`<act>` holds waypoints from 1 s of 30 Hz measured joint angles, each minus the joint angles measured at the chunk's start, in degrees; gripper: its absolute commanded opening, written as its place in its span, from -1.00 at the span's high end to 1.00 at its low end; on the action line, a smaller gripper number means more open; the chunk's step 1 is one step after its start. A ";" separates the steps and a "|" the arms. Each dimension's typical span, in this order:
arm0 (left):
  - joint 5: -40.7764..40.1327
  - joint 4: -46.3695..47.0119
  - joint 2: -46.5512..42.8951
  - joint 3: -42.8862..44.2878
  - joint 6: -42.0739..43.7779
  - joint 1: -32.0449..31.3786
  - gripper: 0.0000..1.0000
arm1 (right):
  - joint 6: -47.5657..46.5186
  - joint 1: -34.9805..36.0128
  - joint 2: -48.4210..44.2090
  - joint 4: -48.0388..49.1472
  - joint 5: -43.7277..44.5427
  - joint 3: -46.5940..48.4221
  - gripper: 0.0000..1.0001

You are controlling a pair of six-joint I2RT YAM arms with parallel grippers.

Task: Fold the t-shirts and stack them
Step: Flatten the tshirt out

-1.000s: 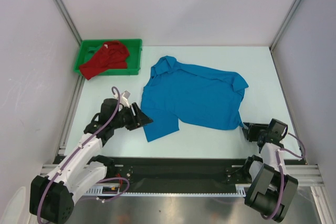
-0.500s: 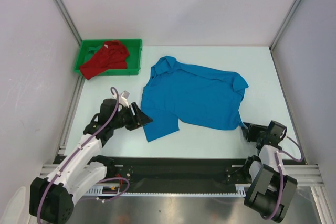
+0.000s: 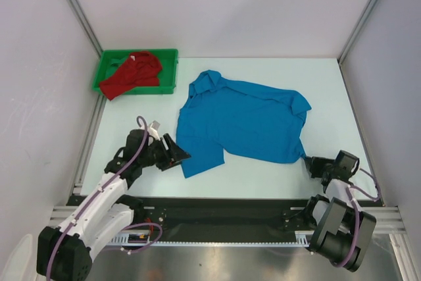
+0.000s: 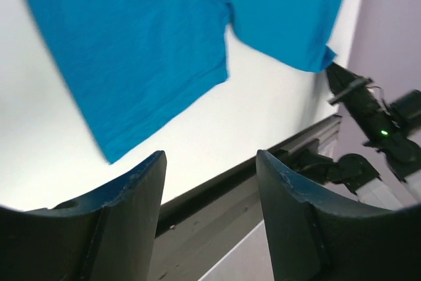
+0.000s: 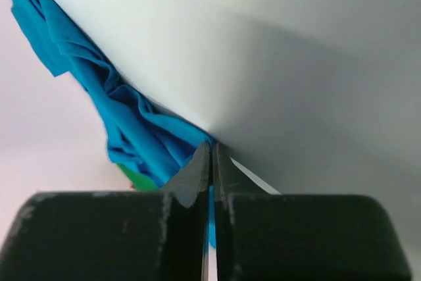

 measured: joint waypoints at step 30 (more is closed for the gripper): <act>-38.77 -16.15 27.45 11.23 -6.54 -25.97 0.23 | -25.97 -0.59 -9.86 -21.24 3.80 8.28 1.00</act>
